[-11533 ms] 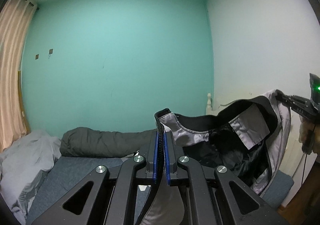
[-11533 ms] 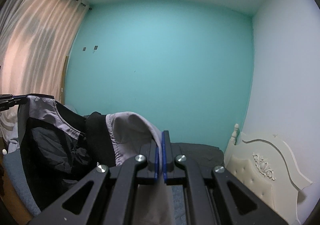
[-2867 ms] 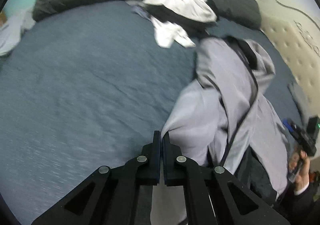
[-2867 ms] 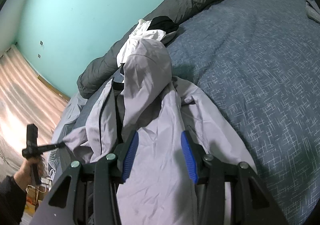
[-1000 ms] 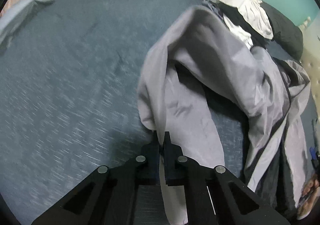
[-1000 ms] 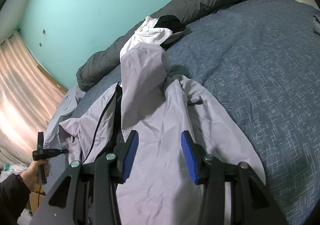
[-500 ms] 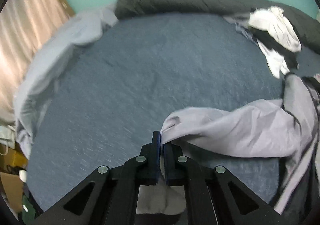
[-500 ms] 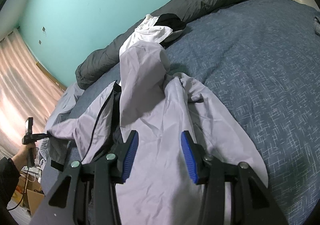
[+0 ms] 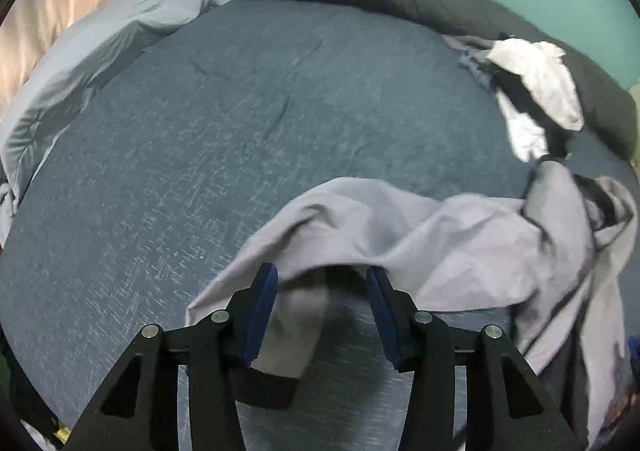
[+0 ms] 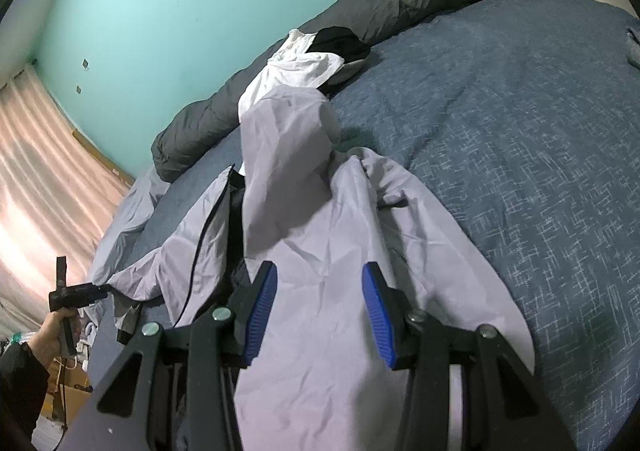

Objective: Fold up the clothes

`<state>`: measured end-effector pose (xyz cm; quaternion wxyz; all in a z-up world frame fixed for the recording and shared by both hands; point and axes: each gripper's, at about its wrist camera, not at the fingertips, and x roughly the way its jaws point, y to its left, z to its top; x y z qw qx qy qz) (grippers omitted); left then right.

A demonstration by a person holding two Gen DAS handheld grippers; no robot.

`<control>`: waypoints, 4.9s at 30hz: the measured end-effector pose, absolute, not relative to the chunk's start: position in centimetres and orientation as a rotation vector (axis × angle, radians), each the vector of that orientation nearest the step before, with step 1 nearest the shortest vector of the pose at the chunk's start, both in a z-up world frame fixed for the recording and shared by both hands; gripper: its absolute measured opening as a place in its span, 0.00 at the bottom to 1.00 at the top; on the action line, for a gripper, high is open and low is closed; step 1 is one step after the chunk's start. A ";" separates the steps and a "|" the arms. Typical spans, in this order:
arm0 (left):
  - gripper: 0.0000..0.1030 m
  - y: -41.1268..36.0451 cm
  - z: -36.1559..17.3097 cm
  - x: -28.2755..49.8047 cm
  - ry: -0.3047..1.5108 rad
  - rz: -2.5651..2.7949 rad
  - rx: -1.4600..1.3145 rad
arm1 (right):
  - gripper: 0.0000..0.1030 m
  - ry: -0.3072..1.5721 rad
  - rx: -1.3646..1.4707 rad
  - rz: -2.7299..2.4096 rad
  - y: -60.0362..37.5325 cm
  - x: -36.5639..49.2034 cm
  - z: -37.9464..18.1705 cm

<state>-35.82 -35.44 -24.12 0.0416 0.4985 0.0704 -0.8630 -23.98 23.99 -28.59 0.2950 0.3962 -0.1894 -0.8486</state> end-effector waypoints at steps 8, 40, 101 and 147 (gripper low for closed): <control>0.49 -27.0 -23.5 -30.5 0.134 -2.817 1.748 | 0.45 -0.253 1.127 -2.143 20.3 -21.6 -26.2; 0.53 -19.0 -29.2 -23.9 0.012 -2.875 2.043 | 0.02 0.504 1.278 -2.099 11.9 -16.2 -28.9; 0.54 -18.8 -31.4 -24.3 -0.067 -2.792 2.097 | 0.26 0.276 1.346 -2.742 42.0 -36.7 -19.4; 0.54 -18.8 -34.1 -21.3 0.004 -2.774 2.202 | 0.40 0.276 1.553 -1.921 30.0 -22.8 -30.9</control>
